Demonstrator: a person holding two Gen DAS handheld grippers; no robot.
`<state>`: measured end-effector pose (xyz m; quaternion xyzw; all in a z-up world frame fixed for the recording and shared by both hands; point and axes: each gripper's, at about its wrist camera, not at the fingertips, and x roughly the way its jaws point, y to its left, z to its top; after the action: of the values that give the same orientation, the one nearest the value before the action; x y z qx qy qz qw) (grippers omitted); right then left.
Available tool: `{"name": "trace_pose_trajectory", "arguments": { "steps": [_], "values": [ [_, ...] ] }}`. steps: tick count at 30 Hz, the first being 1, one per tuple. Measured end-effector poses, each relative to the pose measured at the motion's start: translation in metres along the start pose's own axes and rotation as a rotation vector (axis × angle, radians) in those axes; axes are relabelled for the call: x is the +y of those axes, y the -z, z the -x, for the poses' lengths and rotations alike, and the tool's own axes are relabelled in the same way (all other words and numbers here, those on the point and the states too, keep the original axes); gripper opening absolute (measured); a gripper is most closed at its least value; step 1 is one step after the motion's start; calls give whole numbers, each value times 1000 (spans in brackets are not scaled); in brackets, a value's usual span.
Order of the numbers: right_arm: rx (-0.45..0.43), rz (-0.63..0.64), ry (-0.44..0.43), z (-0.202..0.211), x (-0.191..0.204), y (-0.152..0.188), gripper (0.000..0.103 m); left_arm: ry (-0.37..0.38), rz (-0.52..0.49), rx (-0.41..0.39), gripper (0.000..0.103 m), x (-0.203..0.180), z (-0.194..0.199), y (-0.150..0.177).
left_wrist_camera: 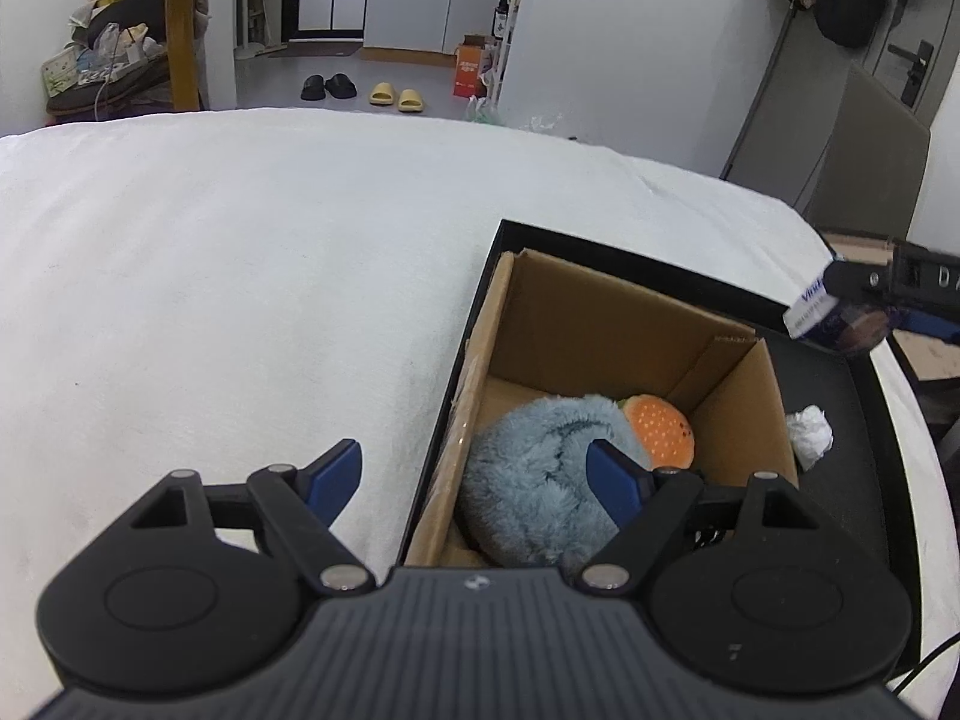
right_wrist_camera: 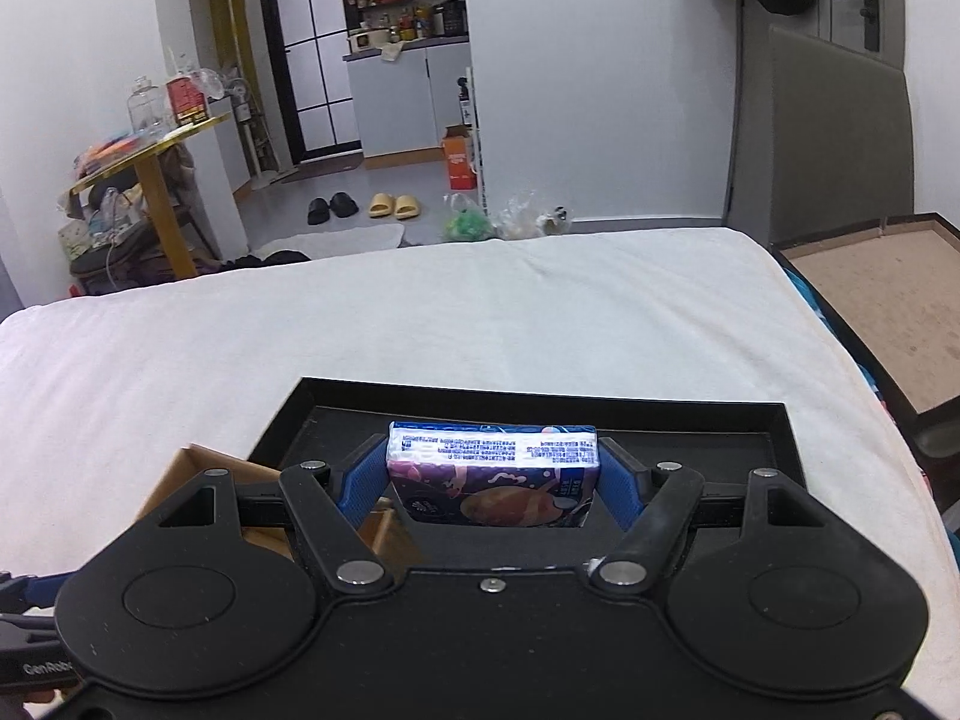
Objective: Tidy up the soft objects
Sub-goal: 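Carry the purple box into the cardboard box and release it while the left tool grips the box wall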
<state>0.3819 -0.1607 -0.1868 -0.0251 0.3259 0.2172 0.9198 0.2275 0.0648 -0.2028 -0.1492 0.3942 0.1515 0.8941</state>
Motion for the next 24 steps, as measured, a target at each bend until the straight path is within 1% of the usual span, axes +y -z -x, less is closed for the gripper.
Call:
{"name": "trace_pose_trajectory", "arguments": {
  "steps": [3,7,10,13,15,16,18,21,22,24],
  "values": [
    [3,2,-5,0,7,0,70,5,-11,12,79,2,-2,0],
    [3,7,-12,1,17,0,70,29,-9,21,77,6,-2,2],
    [6,12,-19,1,25,0,70,39,-7,24,72,10,-2,3],
    [11,19,-25,0,34,0,71,52,3,31,66,15,-2,3],
    [16,23,-30,0,40,0,71,60,12,37,56,19,-3,4],
    [18,25,-32,0,43,0,71,64,20,43,53,21,-4,5],
    [23,22,-41,0,48,0,71,77,41,60,43,23,-6,6],
    [32,21,-53,-2,57,2,71,80,50,71,33,25,-9,7],
    [35,21,-57,-2,60,2,71,83,56,75,31,26,-10,7],
    [40,19,-66,-4,66,3,71,87,62,80,24,28,-12,8]
  ]
}}
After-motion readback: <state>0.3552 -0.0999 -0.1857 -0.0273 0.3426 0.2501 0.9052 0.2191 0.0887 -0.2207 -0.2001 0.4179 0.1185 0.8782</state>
